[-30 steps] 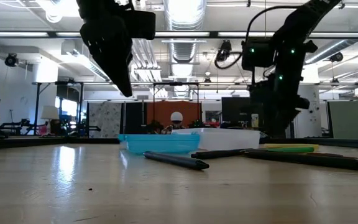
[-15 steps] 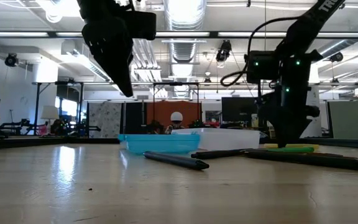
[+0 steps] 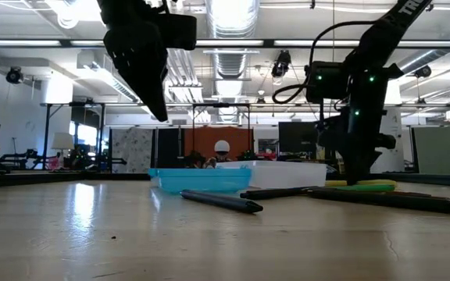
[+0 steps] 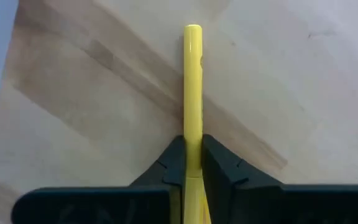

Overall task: Pick & place school supplies into a supply box
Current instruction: Put the yellow pen into the blue supply box

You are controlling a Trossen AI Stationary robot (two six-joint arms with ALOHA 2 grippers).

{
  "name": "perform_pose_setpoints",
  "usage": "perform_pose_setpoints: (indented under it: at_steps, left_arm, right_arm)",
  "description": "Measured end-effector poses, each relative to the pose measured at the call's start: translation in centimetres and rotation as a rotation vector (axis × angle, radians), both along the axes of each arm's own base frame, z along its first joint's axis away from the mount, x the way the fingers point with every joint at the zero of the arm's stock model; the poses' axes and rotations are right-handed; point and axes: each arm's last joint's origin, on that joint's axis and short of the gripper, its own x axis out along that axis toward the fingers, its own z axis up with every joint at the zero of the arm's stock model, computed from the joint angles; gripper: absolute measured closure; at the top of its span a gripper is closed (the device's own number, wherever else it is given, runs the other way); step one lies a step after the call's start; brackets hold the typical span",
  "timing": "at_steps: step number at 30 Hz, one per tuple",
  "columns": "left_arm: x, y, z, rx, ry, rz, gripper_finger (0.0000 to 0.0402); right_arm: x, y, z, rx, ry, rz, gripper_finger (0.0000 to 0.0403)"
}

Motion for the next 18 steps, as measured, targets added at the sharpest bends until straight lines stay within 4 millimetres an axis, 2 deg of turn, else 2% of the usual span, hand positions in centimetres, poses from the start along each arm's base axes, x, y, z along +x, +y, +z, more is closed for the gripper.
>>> perform_pose_setpoints:
  at_steps: [5, 11, 15, 18]
  left_arm:
    - [0.0, -0.1, 0.0, -0.001, -0.001, 0.000, 0.0287]
    - [0.0, -0.2, 0.0, -0.001, -0.001, -0.005, 0.0287]
    - [0.0, -0.3, 0.0, 0.003, 0.001, -0.013, 0.0287]
    - [0.0, -0.3, 0.0, 0.012, 0.005, -0.030, 0.0287]
  right_arm:
    - [0.1, -0.2, 1.7, -0.052, -0.088, -0.066, 0.0386]
    - [-0.1, -0.1, 6.7, -0.081, -0.358, -0.201, 0.0388]
    - [1.5, -0.4, 9.3, 0.008, -0.606, -0.186, 0.0388]
    - [3.5, -0.5, 8.9, 0.046, -0.631, -0.166, 0.0389]
